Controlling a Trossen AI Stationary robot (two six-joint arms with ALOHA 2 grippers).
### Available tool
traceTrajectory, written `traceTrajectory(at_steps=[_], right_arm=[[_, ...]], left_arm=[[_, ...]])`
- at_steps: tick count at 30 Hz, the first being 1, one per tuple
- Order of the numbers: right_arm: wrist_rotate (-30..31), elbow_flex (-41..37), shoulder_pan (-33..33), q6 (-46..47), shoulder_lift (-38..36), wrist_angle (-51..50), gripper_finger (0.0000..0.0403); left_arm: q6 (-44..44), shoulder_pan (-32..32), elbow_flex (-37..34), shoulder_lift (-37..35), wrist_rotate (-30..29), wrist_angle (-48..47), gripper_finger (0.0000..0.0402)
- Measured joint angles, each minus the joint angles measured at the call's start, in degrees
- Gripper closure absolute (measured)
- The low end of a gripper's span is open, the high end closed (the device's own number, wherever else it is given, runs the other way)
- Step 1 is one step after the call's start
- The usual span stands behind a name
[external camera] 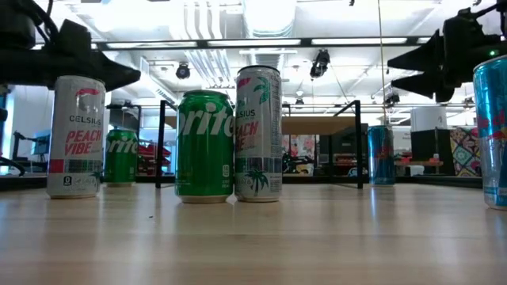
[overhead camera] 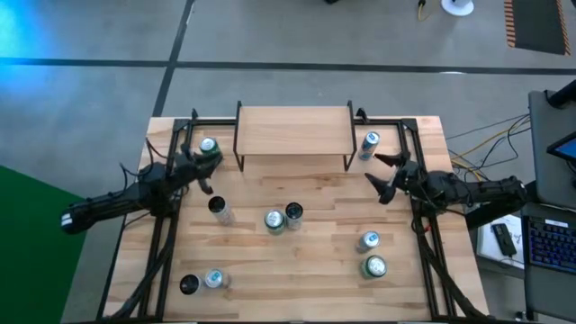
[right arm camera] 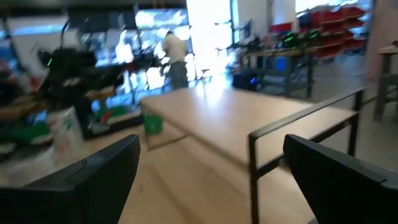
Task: Sort soda cans
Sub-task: Put the top right blue soda can on the shelf
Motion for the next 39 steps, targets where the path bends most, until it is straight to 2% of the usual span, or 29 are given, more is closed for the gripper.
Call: traceTrajectory(at_steps=[5, 9, 16, 19, 23, 30, 33, 36, 39], right_arm=[[-7.4, 0.0, 0.0, -0.2, 2.0, 0.2, 0.0017], [-7.8, 0.1, 0.0, 6.5, 2.7, 0.5, 0.0017], [-1.1, 0.1, 0.0, 9.0, 4.3, 0.3, 0.0017], [1.0, 1.3, 0.0, 7.2, 5.4, -0.2, 0.0034], [1.1, 4.7, 0.0, 5.7, 7.1, -3.1, 0.0098], [1.9, 11.6, -1.0, 5.2, 10.8, -14.1, 0.0273], [1.9, 14.3, -2.2, 5.2, 12.5, -18.0, 0.0334], [1.8, 17.1, -3.6, 5.2, 14.1, -20.7, 0.0361], [1.5, 19.6, -4.1, 4.6, 15.8, -23.8, 0.0355]], left_arm=[[0.0, 0.0, 1.1, 2.0, -2.8, 0.4, 0.0344], [-1.3, 0.0, 1.9, 3.8, -2.8, 0.3, 0.0344], [-3.3, 0.0, 4.6, 6.7, -2.6, 0.3, 0.0344], [-3.9, 0.0, 6.5, 8.0, -0.6, 0.3, 0.0344], [-4.1, 0.0, 9.0, 10.5, 0.1, 0.3, 0.0344], [-0.1, 0.0, 12.8, 18.2, -1.0, 0.4, 0.0344], [2.0, 0.0, 13.9, 21.9, -1.6, 1.1, 0.0344], [2.7, 0.0, 14.1, 25.2, -1.6, 3.1, 0.0344], [1.9, 0.0, 14.1, 28.3, -1.6, 5.4, 0.0344]])
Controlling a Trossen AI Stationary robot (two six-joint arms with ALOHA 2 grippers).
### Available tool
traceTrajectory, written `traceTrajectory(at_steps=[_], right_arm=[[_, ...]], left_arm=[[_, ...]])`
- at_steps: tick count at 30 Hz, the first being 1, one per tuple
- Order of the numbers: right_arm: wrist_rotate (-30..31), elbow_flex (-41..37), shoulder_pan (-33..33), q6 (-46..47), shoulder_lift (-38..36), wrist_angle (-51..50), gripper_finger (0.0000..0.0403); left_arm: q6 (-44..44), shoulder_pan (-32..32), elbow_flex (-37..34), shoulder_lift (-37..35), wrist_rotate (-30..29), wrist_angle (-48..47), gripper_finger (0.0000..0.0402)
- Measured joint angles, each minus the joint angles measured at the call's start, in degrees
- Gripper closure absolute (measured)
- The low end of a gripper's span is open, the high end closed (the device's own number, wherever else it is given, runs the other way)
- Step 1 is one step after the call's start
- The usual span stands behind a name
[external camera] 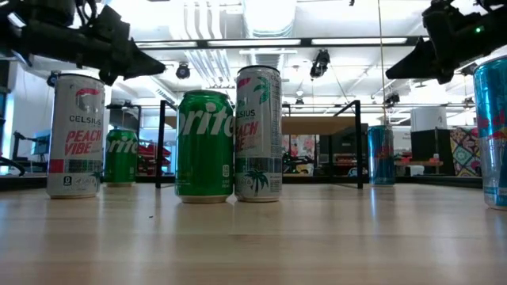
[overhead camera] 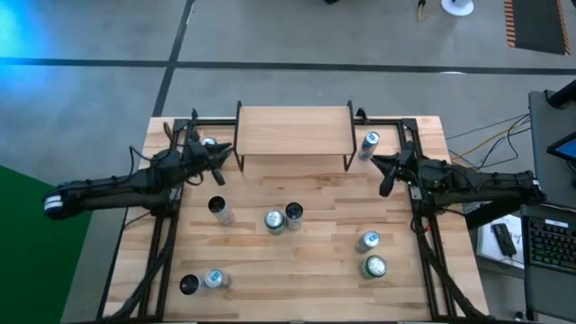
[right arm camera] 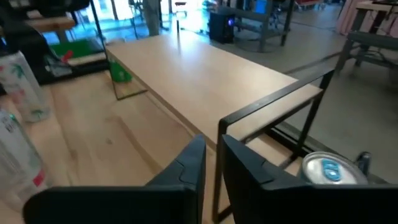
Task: Sort soda cans
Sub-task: Put the top right blue soda can on the shelf
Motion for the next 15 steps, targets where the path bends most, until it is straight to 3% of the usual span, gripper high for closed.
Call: traceTrajectory(at_steps=[7, 11, 15], right_arm=[[0.1, 1.6, 0.0, 0.1, 3.0, -0.7, 0.0251], [2.4, 2.2, 0.0, 3.8, 3.5, -1.7, 0.0177], [6.2, 6.3, 0.0, 6.9, 3.5, -5.4, 0.0141]], left_arm=[[-3.5, 0.0, 0.0, 5.7, 0.6, 3.9, 0.0344], [-4.8, -0.2, 0.0, 7.0, 6.4, 8.8, 0.0344], [-4.9, -0.3, 0.7, 7.2, 8.3, 10.5, 0.0344]])
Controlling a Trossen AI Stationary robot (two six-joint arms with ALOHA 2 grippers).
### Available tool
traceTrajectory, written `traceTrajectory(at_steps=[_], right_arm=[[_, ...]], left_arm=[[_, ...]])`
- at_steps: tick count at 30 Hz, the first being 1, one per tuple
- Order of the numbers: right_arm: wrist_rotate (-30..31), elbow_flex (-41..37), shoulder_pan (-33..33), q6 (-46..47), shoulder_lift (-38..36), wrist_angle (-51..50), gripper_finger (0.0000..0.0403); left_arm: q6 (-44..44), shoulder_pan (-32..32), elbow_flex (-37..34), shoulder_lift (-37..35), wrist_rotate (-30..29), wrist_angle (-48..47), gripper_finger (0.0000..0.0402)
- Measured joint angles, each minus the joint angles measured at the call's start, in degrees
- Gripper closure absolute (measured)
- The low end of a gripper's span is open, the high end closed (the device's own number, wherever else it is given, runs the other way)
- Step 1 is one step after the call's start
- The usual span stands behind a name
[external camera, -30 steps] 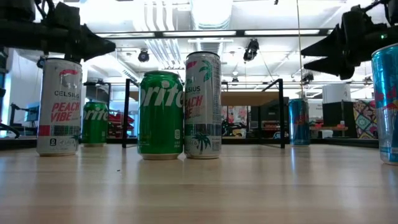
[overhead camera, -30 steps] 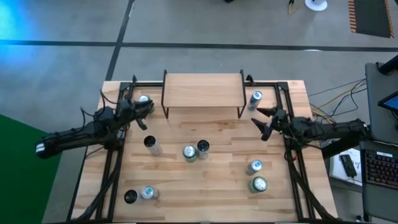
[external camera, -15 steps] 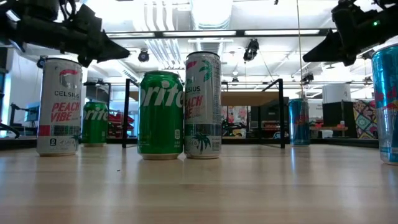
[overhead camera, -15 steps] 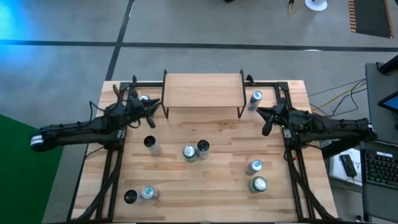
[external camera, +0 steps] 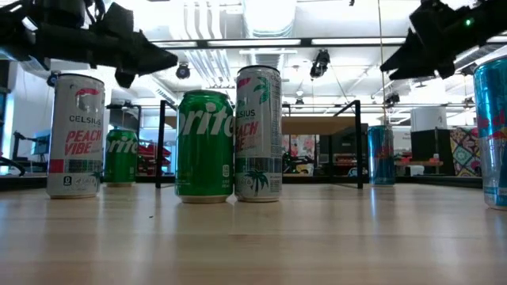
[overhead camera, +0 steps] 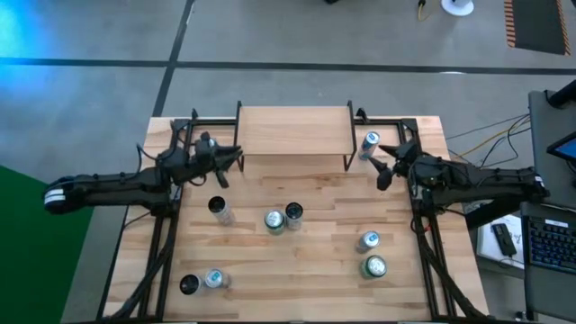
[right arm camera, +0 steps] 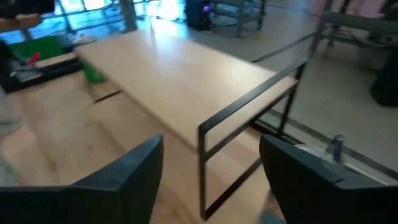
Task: Sort soda cans
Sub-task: Put the top right blue soda can on the shelf
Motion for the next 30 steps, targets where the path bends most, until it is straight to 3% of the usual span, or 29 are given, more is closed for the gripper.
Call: traceTrajectory(at_steps=[5, 8, 11, 18, 24, 30], right_arm=[[5.3, 7.7, 0.0, 1.2, 1.3, -9.6, 0.0136], [9.9, 12.3, -0.4, 4.6, 3.4, -17.4, 0.0136], [9.1, 16.9, -2.9, 6.9, 6.5, -25.0, 0.0136], [-6.9, 25.4, -14.0, 2.6, 14.6, -30.8, 0.0135], [-23.1, 29.1, -26.8, -6.8, 25.9, -30.8, 0.0134], [-30.5, 31.4, -36.1, -13.4, 38.0, -32.3, 0.0133]], left_arm=[[-4.9, 0.0, 3.4, 0.5, 0.5, -9.2, 0.0328], [-5.9, -0.5, 6.2, 2.3, 0.7, -17.9, 0.0293], [-8.7, -0.6, 7.7, 5.1, -1.4, -21.5, 0.0251], [-13.1, -0.6, 7.7, 11.9, -9.1, -20.1, 0.0195], [-13.5, -1.4, 7.7, 15.4, -10.8, -17.5, 0.0192], [-11.9, -4.7, 8.8, 15.2, -11.1, -17.3, 0.0192]])
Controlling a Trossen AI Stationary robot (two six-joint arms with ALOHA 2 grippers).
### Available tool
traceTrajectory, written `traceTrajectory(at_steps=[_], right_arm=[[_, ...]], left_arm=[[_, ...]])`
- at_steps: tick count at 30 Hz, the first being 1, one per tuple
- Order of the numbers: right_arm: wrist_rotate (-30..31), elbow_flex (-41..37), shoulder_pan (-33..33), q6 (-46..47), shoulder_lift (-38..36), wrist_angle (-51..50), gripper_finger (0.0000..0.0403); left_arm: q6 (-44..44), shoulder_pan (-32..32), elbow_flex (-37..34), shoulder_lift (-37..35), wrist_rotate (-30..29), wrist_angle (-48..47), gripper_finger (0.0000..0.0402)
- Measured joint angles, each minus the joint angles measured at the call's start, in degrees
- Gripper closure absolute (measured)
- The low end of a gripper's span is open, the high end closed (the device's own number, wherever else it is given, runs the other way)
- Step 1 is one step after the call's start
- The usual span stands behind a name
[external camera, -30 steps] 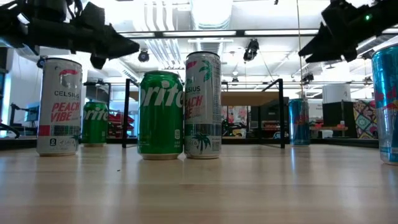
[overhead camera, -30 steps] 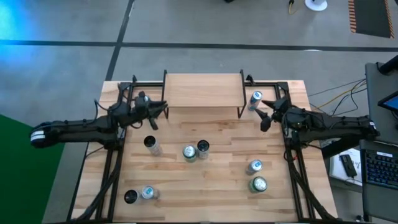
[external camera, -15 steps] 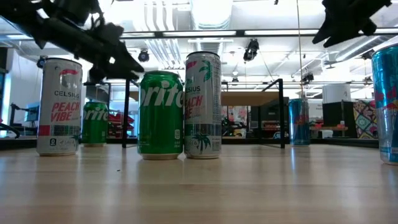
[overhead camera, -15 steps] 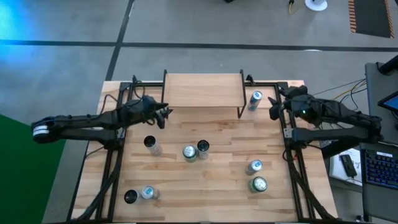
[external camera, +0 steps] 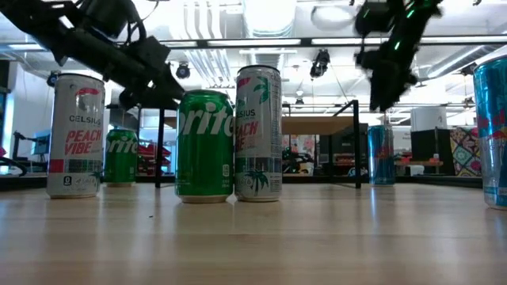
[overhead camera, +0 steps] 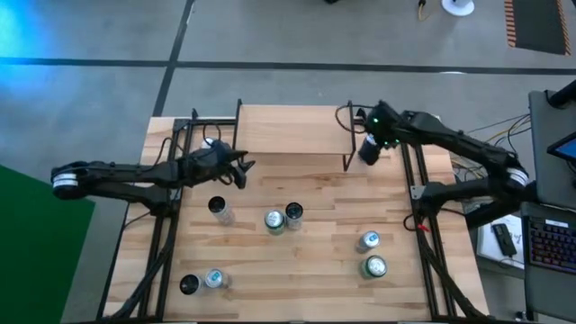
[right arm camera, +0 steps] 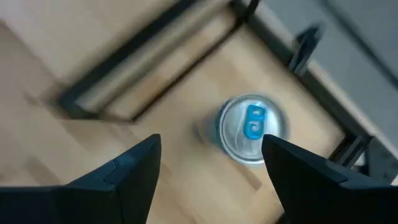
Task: Sort soda cans
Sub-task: Put the top right blue soda can on the shelf
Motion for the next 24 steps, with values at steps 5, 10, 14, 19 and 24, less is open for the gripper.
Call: traceTrajectory(at_steps=[5, 10, 14, 19, 24], right_arm=[[0.2, 5.6, -3.2, -2.6, 6.1, -4.4, 0.0133], [-0.3, 9.1, -3.1, -4.3, 7.4, -4.5, 0.0133], [1.0, 9.1, -3.2, -3.5, 8.4, -5.3, 0.0133], [5.4, 9.2, -3.6, -4.0, 6.7, -5.3, 0.0135], [2.9, 9.7, -4.8, -4.2, 3.9, -5.9, 0.0168]], left_arm=[[2.9, -3.3, 1.2, -1.8, -0.5, 0.2, 0.0192], [4.4, -6.4, 2.0, -2.6, -3.6, 0.2, 0.0192], [4.4, -8.2, 2.0, -2.8, -5.8, -0.1, 0.0192], [4.4, -10.1, 2.0, -2.8, -6.4, -0.1, 0.0192], [4.4, -10.6, 2.0, -2.9, -6.4, -0.1, 0.0192]])
